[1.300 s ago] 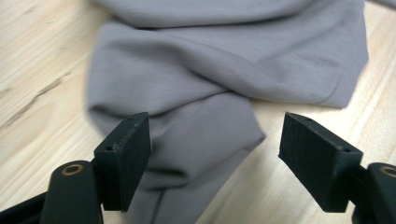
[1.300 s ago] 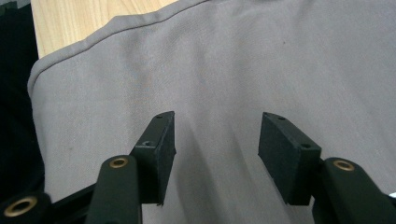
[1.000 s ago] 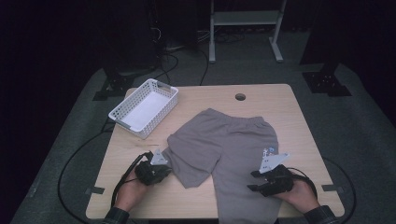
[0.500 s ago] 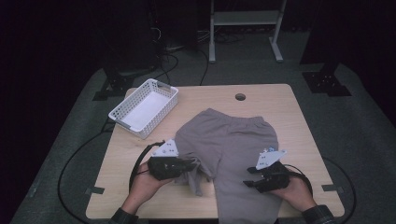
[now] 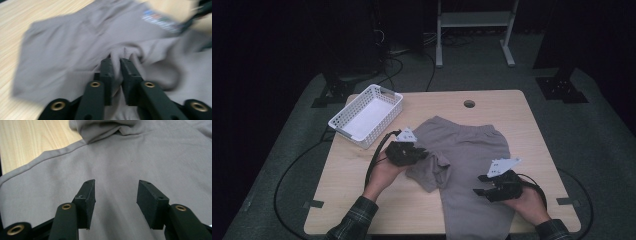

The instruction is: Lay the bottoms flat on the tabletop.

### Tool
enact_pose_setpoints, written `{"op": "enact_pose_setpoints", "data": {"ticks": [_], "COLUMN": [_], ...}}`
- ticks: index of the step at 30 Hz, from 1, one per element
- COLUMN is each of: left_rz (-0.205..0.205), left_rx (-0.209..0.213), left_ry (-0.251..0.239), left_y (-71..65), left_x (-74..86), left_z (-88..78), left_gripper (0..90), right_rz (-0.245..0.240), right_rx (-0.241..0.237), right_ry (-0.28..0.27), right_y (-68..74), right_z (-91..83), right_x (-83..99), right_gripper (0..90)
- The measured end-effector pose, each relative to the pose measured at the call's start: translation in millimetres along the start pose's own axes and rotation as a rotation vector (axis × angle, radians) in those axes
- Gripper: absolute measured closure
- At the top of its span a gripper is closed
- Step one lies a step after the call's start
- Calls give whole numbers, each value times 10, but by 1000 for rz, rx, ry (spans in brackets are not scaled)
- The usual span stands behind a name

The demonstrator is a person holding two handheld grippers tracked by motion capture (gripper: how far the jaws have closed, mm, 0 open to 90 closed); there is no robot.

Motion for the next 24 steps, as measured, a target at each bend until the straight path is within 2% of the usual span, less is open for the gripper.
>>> {"op": "enact_pose_setpoints", "data": {"ticks": [1, 2, 3, 4, 5, 6, 8, 9, 12, 16, 19, 23, 24], "left_rz": [-26, -48, -76, -76, -97, -98, -97, -75, -60, -59, -49, -52, -52], "left_rx": [-50, -64, -68, -68, -48, -33, -32, -38, -48, -48, -48, -42, -42], "left_ry": [26, 38, 38, 38, 29, 26, 24, 37, 71, 86, 93, 92, 92], "left_y": [104, 145, 174, 174, 190, 184, 171, 142, 125, 125, 119, 118, 118], "left_x": [93, 138, 177, 177, 233, 250, 265, 291, 330, 354, 355, 358, 358], "left_z": [39, 43, 41, 41, 1, -20, -33, -38, 6, 54, 61, 60, 60], "left_gripper": [737, 671, 582, 541, 502, 450, 391, 378, 376, 383, 425, 483, 508], "right_rz": [5, 5, 5, 7, 11, 10, 18, 28, 37, 36, 37, 54, 54], "right_rx": [3, 7, 10, 9, 7, 8, 7, 8, -7, -4, 8, -17, -17], "right_ry": [2, 2, 0, -1, -3, -7, -13, -22, -57, -95, -125, -154, -154], "right_y": [-5, -9, -11, -12, -12, -12, -2, 10, 74, 215, 292, 358, 358], "right_z": [0, -1, -2, -5, -6, -6, -5, -2, 37, 171, 266, 403, 403], "right_x": [1, 3, 2, 0, -3, -8, -28, -50, -168, -395, -594, -837, -837], "right_gripper": [480, 480, 480, 478, 478, 477, 471, 465, 434, 407, 401, 387, 387]}}
Point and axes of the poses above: each handheld gripper's, and its own axes: z roughly forward along the jaws, x roughly out of its underside, y roughly to its left, the point moved 2 cm from there along z, roughly forward along the jaws, and after that the axes turned 5 degrees about z, right-handed, at the moved point
